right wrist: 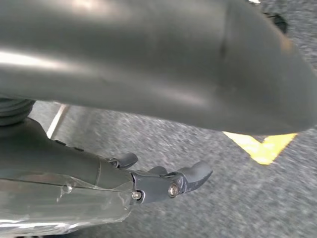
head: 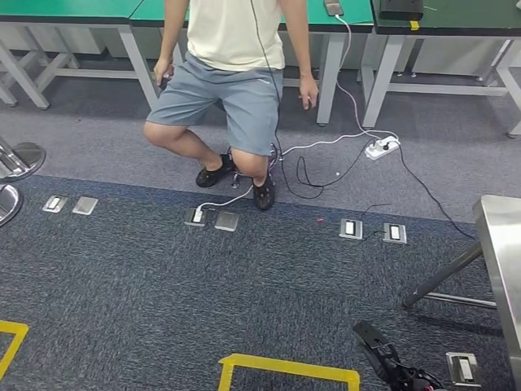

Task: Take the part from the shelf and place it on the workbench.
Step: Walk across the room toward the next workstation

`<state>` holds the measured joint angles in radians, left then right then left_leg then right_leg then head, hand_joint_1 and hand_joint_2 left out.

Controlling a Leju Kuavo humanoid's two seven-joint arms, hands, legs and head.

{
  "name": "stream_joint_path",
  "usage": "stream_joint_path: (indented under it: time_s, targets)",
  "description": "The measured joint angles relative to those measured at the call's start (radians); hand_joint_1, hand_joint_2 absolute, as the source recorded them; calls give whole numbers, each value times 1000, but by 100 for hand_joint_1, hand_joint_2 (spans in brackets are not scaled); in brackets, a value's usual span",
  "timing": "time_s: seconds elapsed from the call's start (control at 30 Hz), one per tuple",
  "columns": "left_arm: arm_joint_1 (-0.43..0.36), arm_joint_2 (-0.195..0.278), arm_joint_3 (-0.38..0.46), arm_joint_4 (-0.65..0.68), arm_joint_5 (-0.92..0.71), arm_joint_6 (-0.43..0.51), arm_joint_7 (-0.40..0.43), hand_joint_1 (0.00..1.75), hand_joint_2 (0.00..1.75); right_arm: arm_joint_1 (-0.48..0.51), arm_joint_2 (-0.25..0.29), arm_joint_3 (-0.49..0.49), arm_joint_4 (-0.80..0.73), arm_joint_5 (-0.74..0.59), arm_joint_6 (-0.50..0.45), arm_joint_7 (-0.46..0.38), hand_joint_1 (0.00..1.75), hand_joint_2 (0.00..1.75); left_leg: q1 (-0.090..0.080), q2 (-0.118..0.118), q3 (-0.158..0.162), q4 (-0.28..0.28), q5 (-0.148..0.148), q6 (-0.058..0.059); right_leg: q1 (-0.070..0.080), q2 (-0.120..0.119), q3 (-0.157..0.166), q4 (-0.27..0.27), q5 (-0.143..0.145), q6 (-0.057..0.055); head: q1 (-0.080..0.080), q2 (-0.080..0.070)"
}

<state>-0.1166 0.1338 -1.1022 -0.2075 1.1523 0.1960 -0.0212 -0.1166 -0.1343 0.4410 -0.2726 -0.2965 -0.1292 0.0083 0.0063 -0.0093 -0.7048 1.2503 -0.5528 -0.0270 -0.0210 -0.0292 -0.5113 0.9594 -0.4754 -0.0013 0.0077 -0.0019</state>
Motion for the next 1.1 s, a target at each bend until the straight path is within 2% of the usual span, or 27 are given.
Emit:
stream_joint_path:
  time_s: [0.1,0.2,0.23,0.27,0.33,0.4,0.47,0.5,0.53,0.57,0.6,0.67,0.7,0.73,0.77,0.83,0.9,0.97,1.0,1.03,1.07,1.1]
  targets:
    - [-1,1,-4,0,-4,-1,2,0,0,7,2,0,5,-14,-1,19,0,0,0,3,48,-97,60,7,2,-12,3,0,-2,1,-1,0]
    - [-1,2,-4,0,-4,-1,3,0,0,8,3,0,6,-15,-1,21,0,0,0,4,58,-116,68,8,2,-13,3,0,-2,1,-1,0]
    - [-1,2,-4,0,-4,-1,3,0,0,8,3,0,6,-15,-1,24,0,0,-1,6,71,-142,79,10,2,-14,4,0,-3,1,-1,0]
    - [-2,2,-4,0,-4,-1,3,0,0,10,4,0,7,-16,-1,28,0,0,-2,11,90,-177,93,13,3,-16,5,0,-4,2,-1,0]
    - [-3,8,-4,0,4,-3,-1,0,0,21,11,0,14,-29,-4,60,0,0,-8,19,137,-270,118,32,7,-26,11,-4,-8,16,0,0]
    - [-1,12,-4,0,14,-4,-6,0,0,31,19,1,22,-48,-8,91,0,0,-9,17,157,-314,124,49,10,-17,3,23,-36,35,5,0]
    - [-1,13,-5,0,13,-4,-5,0,0,35,22,0,29,-67,-13,96,0,0,-7,10,160,-320,126,54,9,7,-49,137,-99,39,14,0]
    - [-1,13,-5,0,12,-4,-4,0,0,39,23,-1,32,-77,-16,97,0,0,-7,5,160,-319,126,55,10,15,-85,212,-131,40,18,0]
    - [-2,13,-5,0,11,-4,-2,0,0,43,25,-2,35,-87,-20,97,0,0,-8,-3,161,-319,125,56,9,19,-113,269,-147,40,21,0]
    - [-2,14,-5,0,9,-4,0,0,0,48,28,-3,37,-93,-24,98,0,0,-8,-11,162,-318,125,57,9,22,-126,290,-143,40,24,0]
    - [-1,14,-5,0,8,-5,2,0,0,51,30,-4,39,-96,-28,99,0,0,-8,-20,164,-317,124,56,8,24,-118,269,-119,39,27,0]
    - [-1,14,-5,0,7,-7,6,0,0,54,32,-5,42,-94,-36,102,0,0,-8,-37,165,-313,122,53,4,39,-59,136,-44,37,34,0]
    - [-1,14,-5,0,7,-8,8,0,0,54,32,-5,43,-90,-39,103,0,0,-9,-44,163,-308,120,49,2,52,-31,71,-18,34,37,0]
    - [-2,14,-5,0,7,-9,12,0,0,54,33,-5,45,-86,-41,105,0,0,-10,-50,160,-304,119,45,1,62,-14,30,-5,31,37,0]
    - [-1,15,-5,0,7,-9,16,0,0,54,35,-5,46,-82,-44,105,0,0,-11,-55,157,-302,119,41,2,68,-7,11,-3,27,35,0]
    - [1,17,-5,0,6,-9,21,0,0,54,40,-4,47,-80,-47,102,0,0,-10,-64,154,-301,120,31,3,57,-5,7,0,17,29,0]
    - [2,18,-6,0,5,-9,22,0,0,54,45,-4,48,-80,-51,98,0,0,-10,-48,140,-269,98,20,1,44,-3,3,3,5,21,0]
    - [0,19,-6,0,5,-9,21,0,0,54,46,-5,49,-80,-54,97,0,0,-8,-16,86,-153,35,9,0,31,-4,2,4,-2,9,0]
    - [-1,19,-6,0,5,-9,21,0,0,54,47,-5,49,-80,-54,96,0,0,-6,-7,50,-76,1,4,2,24,-5,2,4,-4,3,0]
    - [-1,20,-6,0,5,-9,21,0,0,55,47,-4,50,-80,-55,96,0,0,-4,-3,20,-15,-20,2,3,17,-5,2,3,-4,1,0]
    - [0,20,-6,0,5,-9,21,0,0,55,48,-4,50,-80,-55,96,0,0,-3,-1,6,12,-22,1,3,11,-5,2,3,-5,0,0]
    - [1,19,-7,0,5,-9,21,0,0,55,49,-4,51,-80,-55,96,0,0,-2,0,14,-4,-5,3,4,5,-4,2,2,-4,0,0]
